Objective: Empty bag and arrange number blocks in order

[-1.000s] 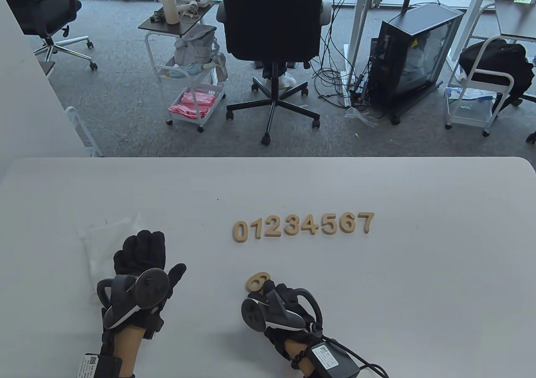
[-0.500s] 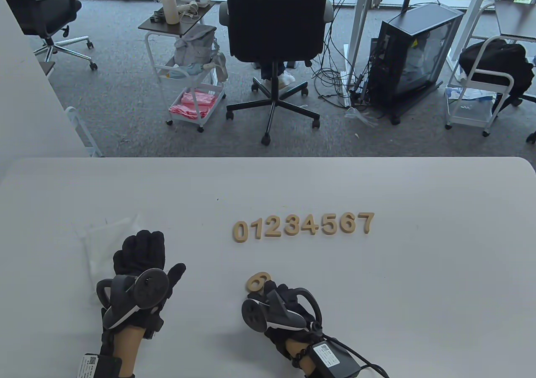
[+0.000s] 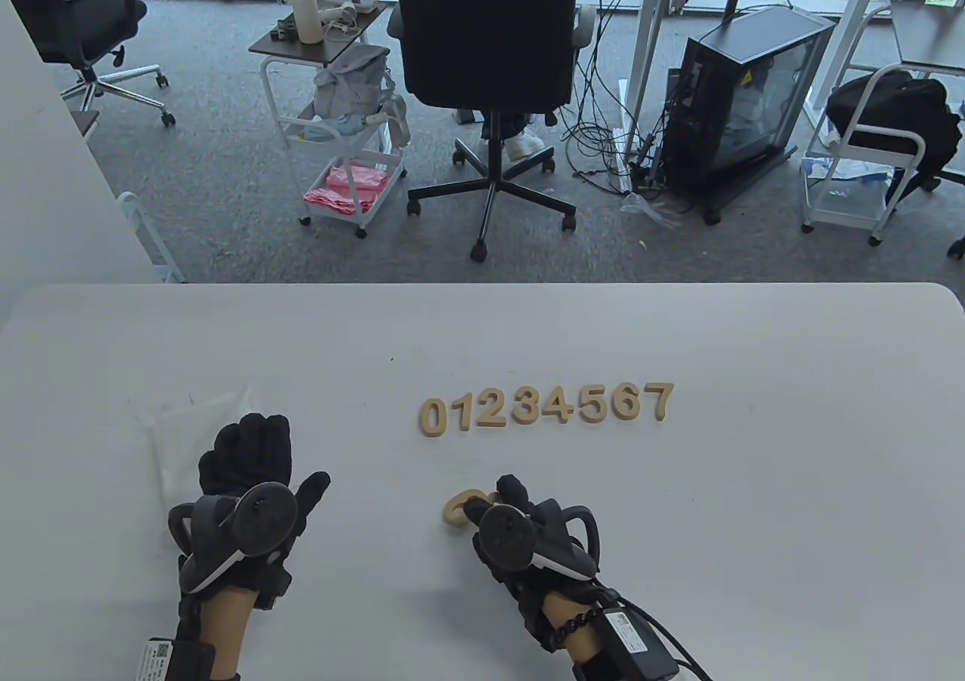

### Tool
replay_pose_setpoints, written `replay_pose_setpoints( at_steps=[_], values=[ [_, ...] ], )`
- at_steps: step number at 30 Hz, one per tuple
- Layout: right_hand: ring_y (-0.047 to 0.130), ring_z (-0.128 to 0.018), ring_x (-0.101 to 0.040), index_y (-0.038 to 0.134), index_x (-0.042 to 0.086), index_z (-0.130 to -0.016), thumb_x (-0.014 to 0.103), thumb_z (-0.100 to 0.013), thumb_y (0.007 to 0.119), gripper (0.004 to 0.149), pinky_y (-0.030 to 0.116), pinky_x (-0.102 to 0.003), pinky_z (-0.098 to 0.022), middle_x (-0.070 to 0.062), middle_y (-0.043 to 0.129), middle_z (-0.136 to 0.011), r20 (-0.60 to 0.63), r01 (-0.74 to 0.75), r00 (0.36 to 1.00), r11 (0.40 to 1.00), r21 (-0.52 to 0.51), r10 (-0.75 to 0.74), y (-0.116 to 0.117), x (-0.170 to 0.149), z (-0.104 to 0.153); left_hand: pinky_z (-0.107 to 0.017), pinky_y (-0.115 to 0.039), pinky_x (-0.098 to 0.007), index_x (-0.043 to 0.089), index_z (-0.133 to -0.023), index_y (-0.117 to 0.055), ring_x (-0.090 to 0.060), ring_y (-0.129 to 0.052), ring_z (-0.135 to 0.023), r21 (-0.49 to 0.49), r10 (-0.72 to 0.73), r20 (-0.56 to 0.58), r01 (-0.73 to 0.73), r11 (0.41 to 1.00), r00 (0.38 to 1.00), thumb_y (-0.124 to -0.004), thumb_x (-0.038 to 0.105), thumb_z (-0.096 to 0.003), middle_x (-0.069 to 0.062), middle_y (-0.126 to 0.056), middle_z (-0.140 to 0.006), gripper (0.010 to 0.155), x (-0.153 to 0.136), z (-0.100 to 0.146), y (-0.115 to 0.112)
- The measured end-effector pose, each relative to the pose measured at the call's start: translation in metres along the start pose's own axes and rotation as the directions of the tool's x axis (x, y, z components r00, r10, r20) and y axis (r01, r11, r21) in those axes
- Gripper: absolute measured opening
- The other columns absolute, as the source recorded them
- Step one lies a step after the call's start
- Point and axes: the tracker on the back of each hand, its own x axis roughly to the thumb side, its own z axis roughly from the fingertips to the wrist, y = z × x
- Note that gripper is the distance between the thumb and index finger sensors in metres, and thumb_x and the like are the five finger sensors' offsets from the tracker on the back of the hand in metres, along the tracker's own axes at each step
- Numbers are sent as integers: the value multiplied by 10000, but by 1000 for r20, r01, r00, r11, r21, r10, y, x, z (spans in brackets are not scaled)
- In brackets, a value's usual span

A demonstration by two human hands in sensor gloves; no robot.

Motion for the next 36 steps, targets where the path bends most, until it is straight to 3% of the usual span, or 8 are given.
replay_pose_setpoints(
  at_steps=[9, 13, 15, 21, 27, 36],
  values=[
    [958, -705, -405, 815, 213, -898, 329, -497, 828, 417, 892, -503, -535, -356, 545, -1038, -137, 10, 990, 976, -219, -41, -53, -49, 14, -662, -448, -816, 8, -1144, -418, -692, -494, -1004, 0, 3, -2, -3, 1000, 1000, -692, 553, -532, -365, -397, -1143, 865, -1, 0, 0],
    [953, -728, -417, 777, 197, -945, 314, -511, 808, 450, 888, -513, -549, -337, 565, -1039, -217, -25, 975, 948, -317, -46, -74, -80, 21, -661, -449, -815, 6, -1144, -421, -691, -495, -1004, -2, 0, -1, 0, 1000, 1000, -692, 553, -532, -364, -398, -1143, 864, -1, 0, 1],
    [949, -742, -419, 685, 189, -1009, 309, -512, 807, 526, 885, -517, -562, -320, 573, -1045, -258, -87, 966, 947, -308, 4, -79, -100, 24, -663, -449, -814, 8, -1144, -419, -691, -495, -1005, -1, -1, -2, 1, 1000, 1000, -691, 554, -532, -365, -398, -1143, 864, -1, 0, 1],
    [944, -785, -418, 614, 89, -1040, 298, -494, 840, 627, 883, -519, -591, -262, 612, -1053, -369, -167, 927, 953, -252, 65, -91, -161, 21, -661, -449, -816, 7, -1144, -419, -691, -495, -1005, 1, -14, -9, 14, 1000, 1000, -692, 554, -531, -365, -399, -1143, 865, -1, 0, 1],
    [967, -785, -394, 683, 83, -999, 313, -476, 866, 600, 907, -491, -592, -239, 659, -1033, -478, -223, 871, 958, -182, 112, -95, -215, 0, -661, -449, -816, 7, -1143, -421, -692, -496, -1003, 5, -40, -15, 40, 999, 999, -693, 552, -532, -365, -400, -1142, 864, 0, 0, 3],
    [946, -813, -384, 727, 118, -971, 309, -472, 869, 553, 884, -487, -619, -197, 692, -1016, -554, -284, 809, 955, -79, 195, -90, -258, -34, -661, -449, -816, 6, -1144, -421, -693, -496, -1004, 23, -61, -28, 61, 998, 998, -693, 553, -531, -367, -402, -1142, 865, 0, 1, 7]
  ],
)
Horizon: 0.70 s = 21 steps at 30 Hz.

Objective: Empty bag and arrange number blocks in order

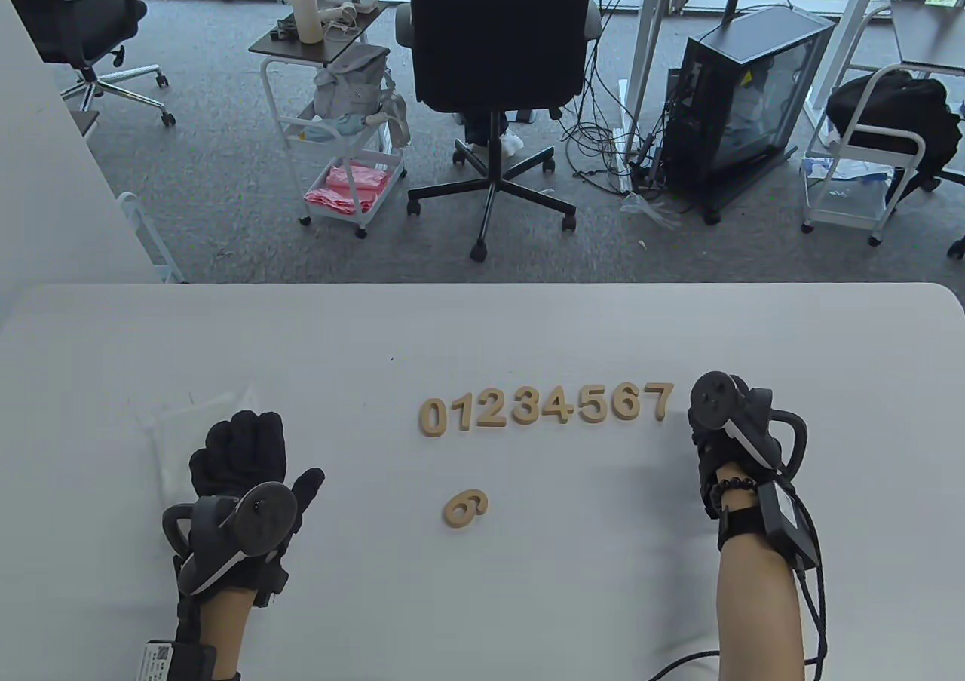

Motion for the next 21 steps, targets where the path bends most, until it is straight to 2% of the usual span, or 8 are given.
replay_pose_setpoints(
  at_steps=[11, 21],
  values=[
    [886, -868, -395, 717, 127, -981, 265, -478, 841, 536, 839, -499, -650, -188, 667, -1040, -8, -53, 999, 992, 115, 54, 35, 11, -29, -662, -449, -816, 7, -1144, -423, -693, -497, -1004, 3, 0, -25, 0, 1000, 1000, -693, 553, -531, -365, -403, -1143, 864, -4, 1, 2],
    [852, -893, -420, 681, 114, -1001, 229, -480, 816, 551, 826, -504, -650, -231, 623, -1057, 2, -133, 991, 976, 170, 134, 47, 21, -36, -661, -448, -817, 6, -1144, -422, -692, -496, -1005, 1, -1, -36, 1, 1000, 999, -692, 554, -532, -363, -402, -1144, 865, -6, 1, 2]
  ],
)
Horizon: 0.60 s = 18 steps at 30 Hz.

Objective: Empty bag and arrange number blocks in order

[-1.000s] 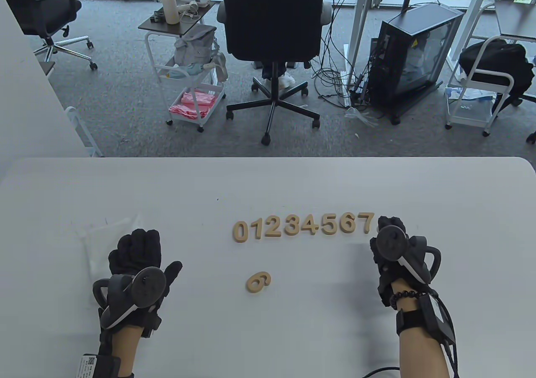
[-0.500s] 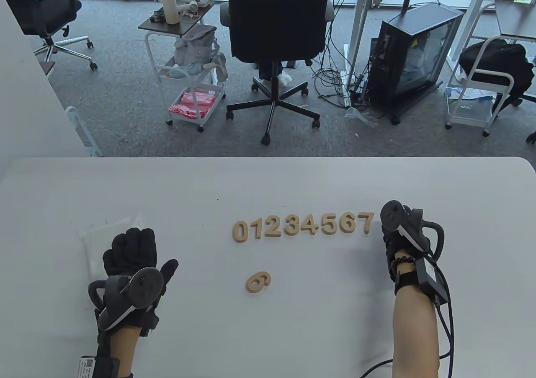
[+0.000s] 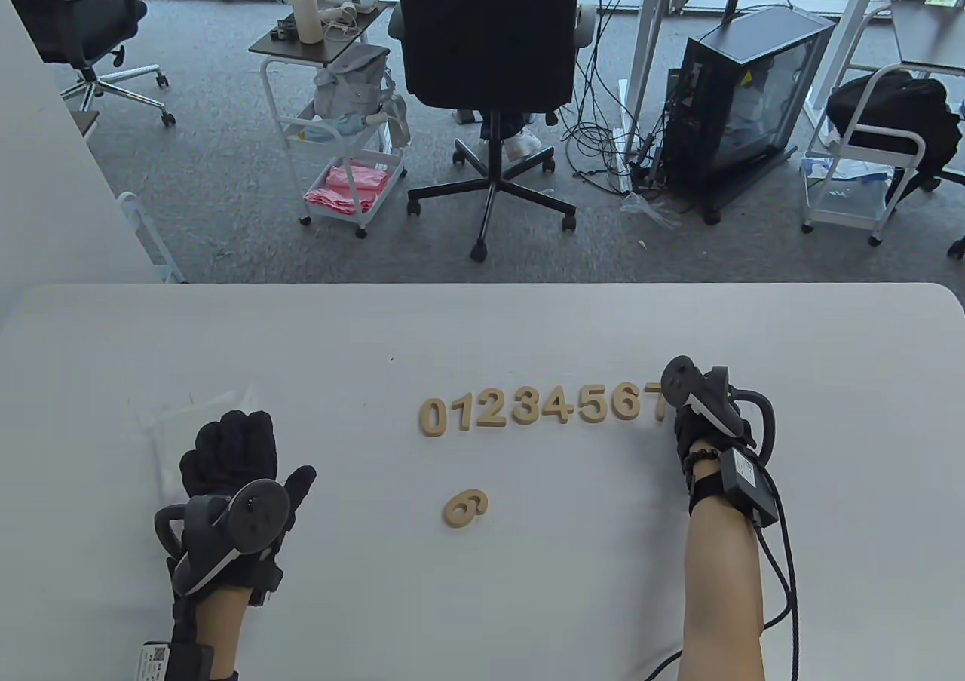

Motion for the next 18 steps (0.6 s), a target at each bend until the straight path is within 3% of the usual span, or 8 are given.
replay_pose_setpoints(
  at_steps=[11, 18],
  values=[
    [818, -908, -424, 618, 96, -1033, 194, -468, 842, 615, 789, -505, -671, -231, 581, -1080, 31, -9, 999, 998, 57, 8, 1, 2, 0, -660, -449, -817, 5, -1144, -422, -694, -497, -1002, 1, 0, -5, 0, 1000, 1000, -693, 553, -531, -366, -402, -1143, 866, -1, 0, 1],
    [797, -921, -421, 568, 87, -1054, 234, -464, 854, 671, 768, -509, -684, -233, 547, -1090, 25, 1, 1000, 999, 37, -2, 2, 2, -1, -661, -450, -815, 3, -1144, -421, -692, -497, -1004, 3, 1, -7, -1, 1000, 1000, -693, 553, -532, -366, -402, -1142, 867, -1, 0, 1]
  ],
)
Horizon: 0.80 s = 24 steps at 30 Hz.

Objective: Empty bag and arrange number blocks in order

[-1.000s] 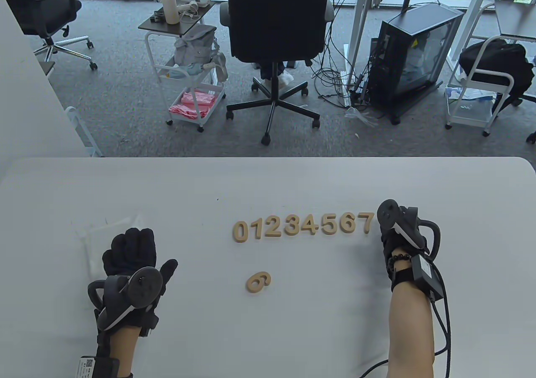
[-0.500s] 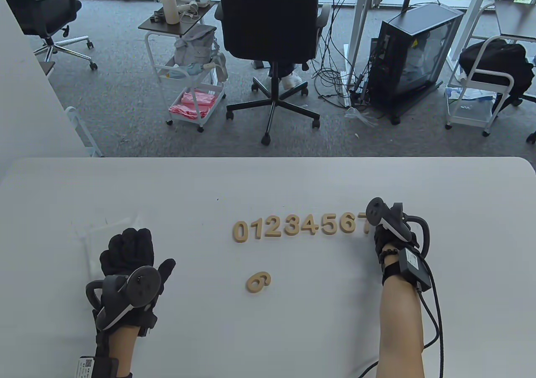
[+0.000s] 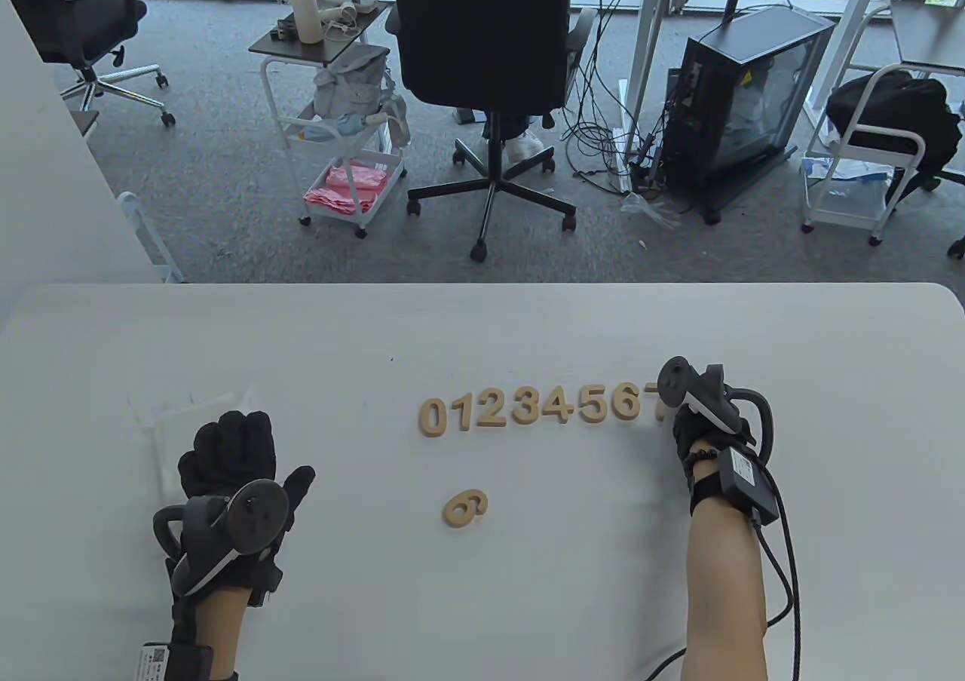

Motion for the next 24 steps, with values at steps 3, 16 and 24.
replay_pose_setpoints(
  at_steps=[3, 16, 24],
  values=[
    [775, -931, -433, 539, 81, -1064, 253, -473, 844, 687, 751, -525, -690, -240, 528, -1095, 3, 20, 1000, 999, -28, -20, -4, 1, 2, -661, -448, -817, 3, -1144, -421, -694, -497, -1003, -5, 1, -2, -1, 1000, 1000, -693, 553, -532, -367, -401, -1142, 867, 0, 0, -1],
    [646, -959, -561, 522, 76, -1084, 363, -515, 772, 684, 642, -652, -702, -299, 486, -1104, 144, 155, 981, 977, -150, -133, -64, 11, 50, -661, -449, -816, 9, -1145, -419, -693, -496, -1003, -5, -10, 14, 10, 1000, 1000, -693, 552, -532, -366, -404, -1142, 864, 0, -1, -1],
    [659, -951, -570, 525, 54, -1086, 374, -520, 768, 694, 648, -663, -694, -312, 496, -1099, 304, 248, 937, 939, -237, -170, -98, 35, 119, -660, -449, -817, 7, -1145, -421, -694, -494, -1003, -7, 10, 21, -10, 1000, 1000, -693, 553, -532, -365, -400, -1143, 864, 0, 0, -1]
  ],
)
